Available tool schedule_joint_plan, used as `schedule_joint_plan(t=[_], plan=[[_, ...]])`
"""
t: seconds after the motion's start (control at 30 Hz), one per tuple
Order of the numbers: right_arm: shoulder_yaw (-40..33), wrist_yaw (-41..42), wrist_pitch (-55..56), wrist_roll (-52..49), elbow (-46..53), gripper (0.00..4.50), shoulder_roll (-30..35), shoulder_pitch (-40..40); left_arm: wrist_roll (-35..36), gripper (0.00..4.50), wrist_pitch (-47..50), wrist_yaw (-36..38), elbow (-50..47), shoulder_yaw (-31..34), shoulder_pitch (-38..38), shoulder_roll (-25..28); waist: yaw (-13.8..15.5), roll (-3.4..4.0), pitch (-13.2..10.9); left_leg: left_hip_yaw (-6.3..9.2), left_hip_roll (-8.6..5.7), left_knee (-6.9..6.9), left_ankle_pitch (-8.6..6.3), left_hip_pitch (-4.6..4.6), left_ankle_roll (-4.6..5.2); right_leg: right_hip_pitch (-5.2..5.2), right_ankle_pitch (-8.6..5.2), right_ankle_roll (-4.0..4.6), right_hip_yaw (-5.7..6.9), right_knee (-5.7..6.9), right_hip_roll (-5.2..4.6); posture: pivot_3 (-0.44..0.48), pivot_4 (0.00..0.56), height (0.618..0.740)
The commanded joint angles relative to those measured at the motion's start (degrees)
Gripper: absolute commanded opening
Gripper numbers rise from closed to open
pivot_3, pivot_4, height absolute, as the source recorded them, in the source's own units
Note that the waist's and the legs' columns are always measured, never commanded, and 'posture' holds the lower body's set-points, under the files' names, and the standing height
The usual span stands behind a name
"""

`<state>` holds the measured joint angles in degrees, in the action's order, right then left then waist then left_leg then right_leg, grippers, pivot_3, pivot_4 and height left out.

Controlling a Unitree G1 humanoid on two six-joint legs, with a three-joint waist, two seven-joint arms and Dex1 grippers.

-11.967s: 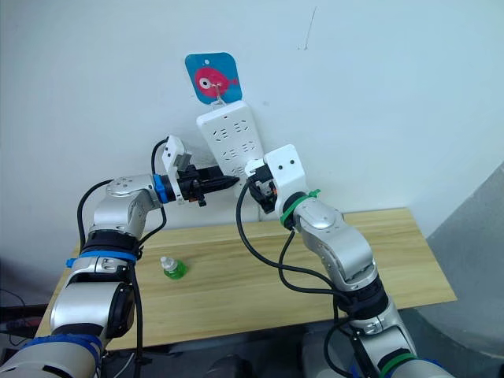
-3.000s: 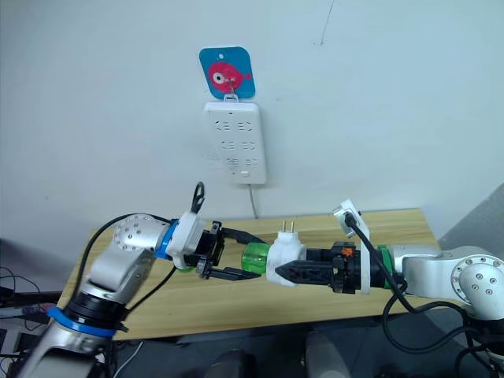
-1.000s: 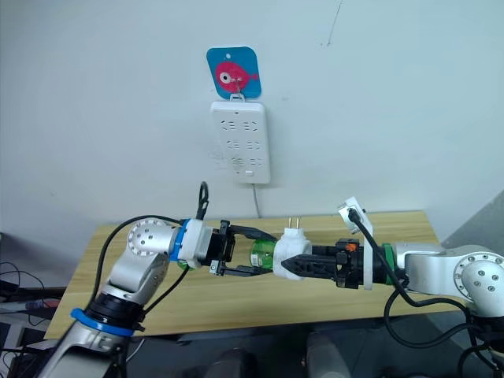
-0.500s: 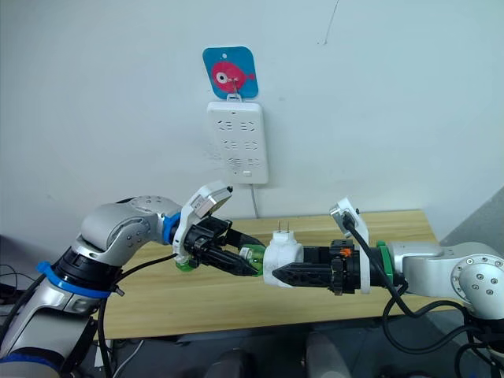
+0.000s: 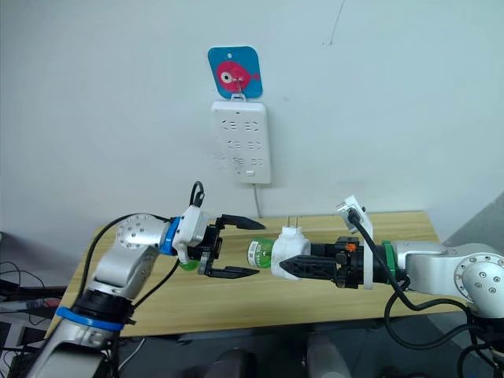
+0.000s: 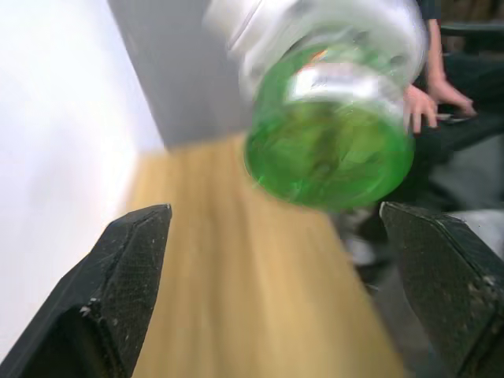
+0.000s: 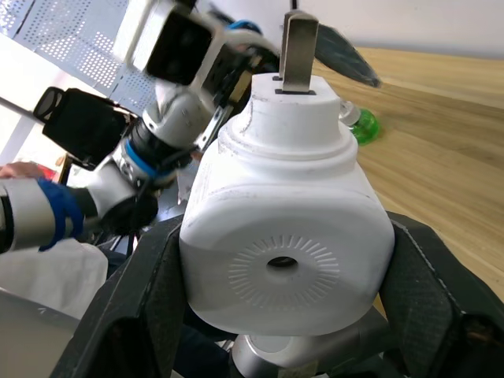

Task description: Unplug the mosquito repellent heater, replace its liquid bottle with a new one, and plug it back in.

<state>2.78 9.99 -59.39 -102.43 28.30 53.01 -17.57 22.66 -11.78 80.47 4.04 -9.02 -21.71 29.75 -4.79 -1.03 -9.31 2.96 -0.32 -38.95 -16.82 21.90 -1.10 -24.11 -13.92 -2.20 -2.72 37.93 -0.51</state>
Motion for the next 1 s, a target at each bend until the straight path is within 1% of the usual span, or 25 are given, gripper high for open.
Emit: schedule_joint_plan(t=[0.03, 0.13, 0.37, 0.4, 0.47, 0.53, 0.6, 0.67, 0.7, 0.77, 0.83, 0.9, 0.97, 1.0], plan=[[-2.07, 0.2, 1.0, -1.63, 0.87, 3.03, 0.01, -0.21, 0.22, 4.5, -9.63, -1.17, -1.85, 2.46, 1.07, -2.39, 0.0, 0.0, 0.0, -0.01, 0.0, 0.0, 0.0, -0.01, 0.0, 0.01, 0.0, 0.0, -0.01, 0.01, 0.0, -0.165, 0.152, 0.733], [-2.18, 0.47, 0.76, -1.58, 0.77, 3.03, 0.27, -0.21, -0.04, 4.5, -11.85, -2.54, -2.29, 2.24, 0.97, -3.96, -0.01, 0.0, 0.0, 0.01, 0.0, -0.01, 0.0, -0.02, 0.0, 0.03, 0.0, -0.01, 0.02, 0.03, 0.04, -0.159, 0.151, 0.733], [-1.84, 0.46, 0.59, -1.44, 0.61, 3.03, 0.18, -0.75, -0.58, 4.5, -14.11, -2.11, -1.28, 0.07, 0.96, -4.69, -0.14, 0.0, 0.0, 0.02, 0.01, -0.01, 0.0, -0.03, 0.0, 0.03, 0.0, -0.02, 0.04, 0.05, 0.16, -0.159, 0.15, 0.733], [-1.8, 0.41, 0.6, -1.47, 0.65, 3.03, 0.17, -0.79, -0.51, 4.11, -13.91, -2.01, -1.28, -0.29, 0.99, -4.77, -0.14, 0.0, 0.0, 0.02, 0.01, -0.01, 0.0, -0.03, 0.0, 0.03, 0.0, -0.02, 0.04, 0.05, 0.16, -0.159, 0.15, 0.733], [-1.78, 0.34, 0.62, -1.51, 0.72, 3.03, 0.17, -0.81, -0.22, 3.62, -13.37, -1.67, -1.54, -0.91, 0.99, -4.75, -0.14, 0.0, 0.0, 0.01, 0.01, -0.01, 0.0, -0.03, 0.0, 0.03, 0.0, -0.02, 0.03, 0.04, 0.16, -0.159, 0.15, 0.733], [-1.76, 0.22, 0.66, -1.56, 0.74, 3.03, 0.15, -0.84, 0.12, 2.92, -12.82, -1.49, -1.98, -1.14, 0.88, -4.46, -0.15, 0.0, 0.0, 0.02, 0.01, -0.01, 0.0, -0.03, 0.0, 0.03, 0.0, -0.02, 0.03, 0.05, 0.17, -0.163, 0.15, 0.733], [-1.75, 0.08, 0.72, -1.59, 0.76, 3.03, 0.13, -0.88, 0.84, 2.32, -10.59, -1.38, -3.22, -1.09, 0.49, -3.64, -0.19, 0.0, 0.0, 0.01, 0.01, -0.01, 0.0, -0.04, 0.0, 0.03, 0.0, -0.03, 0.03, 0.05, 0.19, -0.163, 0.15, 0.733], [-1.75, 0.06, 0.69, -1.54, 0.76, 3.03, 0.14, -0.89, 1.77, 2.3, -7.28, 0.03, -4.98, -1.57, -0.06, -2.07, -0.21, 0.0, 0.0, 0.01, 0.02, -0.01, 0.0, -0.03, 0.0, 0.03, -0.01, -0.04, 0.04, 0.05, 0.21, -0.161, 0.152, 0.733], [-1.76, 0.12, 0.64, -1.47, 0.75, 3.03, 0.19, -0.91, 2.27, 2.3, -4.32, 0.48, -5.94, -2.02, -0.39, -1.02, -0.23, 0.0, 0.0, 0.01, 0.03, -0.01, 0.0, -0.03, 0.0, 0.03, -0.03, -0.07, 0.05, 0.05, 0.23, -0.161, 0.152, 0.733], [-1.83, 0.46, 0.4, -1.2, 0.75, 3.03, 0.45, -0.88, 3.99, 2.3, 6.88, 1.49, -8.26, -3.67, -2.1, 2.66, -0.29, -0.01, 0.0, 0.02, 0.04, -0.01, 0.0, -0.03, 0.0, 0.03, -0.04, -0.09, 0.05, 0.06, 0.24, -0.161, 0.152, 0.733], [-1.97, 1.12, 0.02, -0.78, 0.64, 3.03, 0.85, -0.84, 8.94, 2.3, 28.42, 0.43, -10.06, -5.59, -6.0, 7.83, -0.39, -0.03, -0.02, 0.03, 0.05, -0.01, 0.0, -0.03, 0.0, 0.03, -0.11, -0.21, 0.08, 0.06, 0.27, -0.157, 0.154, 0.733], [-1.92, 1.48, -0.23, -0.49, 0.53, 3.03, 0.98, -0.94, 14.52, 2.3, 45.1, 1.64, -10.16, -7.09, -10.04, 11.85, -0.41, -0.03, -0.03, 0.1, 0.05, -0.02, 0.0, -0.01, 0.0, 0.04, -0.17, -0.3, 0.11, 0.05, 0.31, -0.157, 0.155, 0.733], [-1.84, 1.68, -0.29, -0.35, 0.57, 3.03, 1.06, -1.0, 18.33, 2.3, 56.17, 3.82, -9.05, -8.51, -13.58, 14.44, -0.61, -0.02, -0.04, 0.12, 0.05, -0.01, 0.0, -0.03, 0.0, 0.03, -0.18, -0.31, 0.1, 0.07, 0.32, -0.16, 0.153, 0.733], [-1.81, 1.78, -0.27, -0.3, 0.6, 3.03, 1.11, -1.0, 19.43, 2.3, 59.55, 4.04, -8.75, -8.85, -14.66, 15.02, -0.79, -0.01, -0.04, 0.12, 0.05, -0.01, 0.0, -0.03, 0.01, 0.03, -0.18, -0.31, 0.1, 0.06, 0.34, -0.16, 0.153, 0.733]])
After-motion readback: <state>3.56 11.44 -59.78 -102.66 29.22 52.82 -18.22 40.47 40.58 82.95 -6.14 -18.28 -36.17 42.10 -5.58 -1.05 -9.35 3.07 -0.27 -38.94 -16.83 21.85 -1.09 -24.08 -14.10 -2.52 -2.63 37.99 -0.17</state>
